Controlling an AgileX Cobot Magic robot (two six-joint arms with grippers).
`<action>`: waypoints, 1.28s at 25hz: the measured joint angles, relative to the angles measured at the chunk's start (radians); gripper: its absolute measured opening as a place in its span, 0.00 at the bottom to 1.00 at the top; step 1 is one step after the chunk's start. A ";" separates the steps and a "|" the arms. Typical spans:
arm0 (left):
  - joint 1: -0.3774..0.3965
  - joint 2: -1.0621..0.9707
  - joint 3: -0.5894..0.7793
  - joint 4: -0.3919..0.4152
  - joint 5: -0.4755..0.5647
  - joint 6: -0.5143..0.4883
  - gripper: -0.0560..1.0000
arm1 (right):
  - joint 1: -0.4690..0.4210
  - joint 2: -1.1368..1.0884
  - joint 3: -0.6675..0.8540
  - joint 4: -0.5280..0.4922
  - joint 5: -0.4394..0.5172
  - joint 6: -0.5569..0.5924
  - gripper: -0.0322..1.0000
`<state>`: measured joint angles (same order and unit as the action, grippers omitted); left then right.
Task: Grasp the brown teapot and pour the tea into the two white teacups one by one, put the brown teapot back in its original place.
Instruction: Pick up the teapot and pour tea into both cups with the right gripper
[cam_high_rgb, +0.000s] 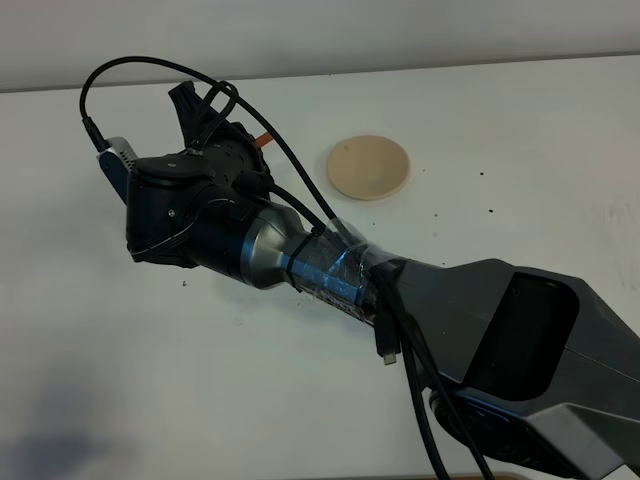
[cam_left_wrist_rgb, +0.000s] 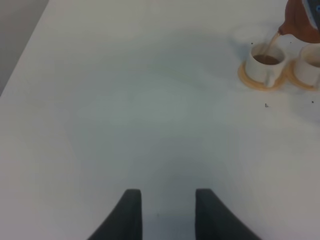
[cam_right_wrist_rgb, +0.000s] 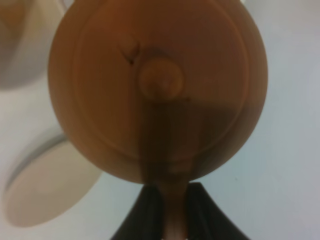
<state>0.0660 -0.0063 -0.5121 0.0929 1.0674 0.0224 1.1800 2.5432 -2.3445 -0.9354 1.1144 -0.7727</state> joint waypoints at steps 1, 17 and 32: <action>0.000 0.000 0.000 0.000 0.000 0.000 0.30 | 0.000 0.000 0.000 0.000 0.000 0.000 0.12; 0.000 0.000 0.000 0.000 0.000 0.000 0.30 | 0.000 0.000 0.000 -0.001 -0.002 -0.007 0.12; 0.000 0.000 0.000 0.000 0.000 0.000 0.30 | 0.000 0.000 0.000 -0.001 -0.002 -0.007 0.12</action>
<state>0.0660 -0.0063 -0.5121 0.0929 1.0674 0.0224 1.1800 2.5432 -2.3445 -0.9362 1.1129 -0.7801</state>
